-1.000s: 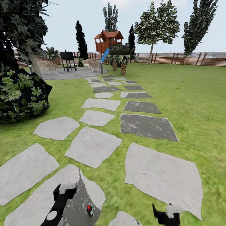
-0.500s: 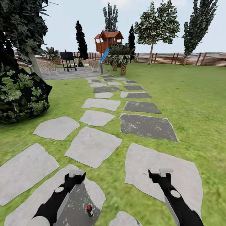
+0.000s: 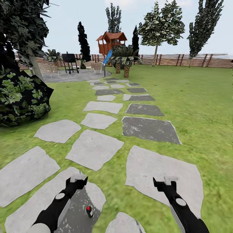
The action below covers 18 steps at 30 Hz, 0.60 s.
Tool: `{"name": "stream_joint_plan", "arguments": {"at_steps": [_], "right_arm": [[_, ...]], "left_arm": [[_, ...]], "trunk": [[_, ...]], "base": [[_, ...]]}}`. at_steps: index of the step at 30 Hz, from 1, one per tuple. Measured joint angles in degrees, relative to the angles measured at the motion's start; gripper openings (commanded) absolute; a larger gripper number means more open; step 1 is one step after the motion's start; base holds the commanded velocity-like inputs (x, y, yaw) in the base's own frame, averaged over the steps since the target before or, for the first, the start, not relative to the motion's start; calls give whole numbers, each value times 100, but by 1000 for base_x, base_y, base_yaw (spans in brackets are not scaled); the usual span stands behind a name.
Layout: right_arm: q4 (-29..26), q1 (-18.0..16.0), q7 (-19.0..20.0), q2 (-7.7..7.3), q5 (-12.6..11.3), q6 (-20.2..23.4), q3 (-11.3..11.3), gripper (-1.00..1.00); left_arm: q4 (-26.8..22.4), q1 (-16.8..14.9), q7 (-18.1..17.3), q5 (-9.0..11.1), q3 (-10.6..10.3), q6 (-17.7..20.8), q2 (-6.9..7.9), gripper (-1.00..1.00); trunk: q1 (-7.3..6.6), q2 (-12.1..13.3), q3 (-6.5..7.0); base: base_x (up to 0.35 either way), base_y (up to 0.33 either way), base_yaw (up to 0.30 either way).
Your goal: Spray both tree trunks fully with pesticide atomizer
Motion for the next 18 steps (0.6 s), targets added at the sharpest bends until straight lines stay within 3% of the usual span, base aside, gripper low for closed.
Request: {"name": "stream_joint_plan", "arguments": {"at_steps": [7,13,18], "right_arm": [[27,0,-8,3,-2,-2,-5,100],[9,0,-18,7,-2,-3,2,100],[6,0,-25,14,-10,1,-3,100]], "left_arm": [[-2,-3,5,0,4,-9,15,100],[-48,22,2,0,44,-10,41,100],[-55,26,4,0,69,-9,52,100]], "trunk": [[0,0,-40],[0,0,-50],[109,-199,-152]], "base": [[-191,-164,-139],[-27,-20,-28],[-2,-1,-2]]}}
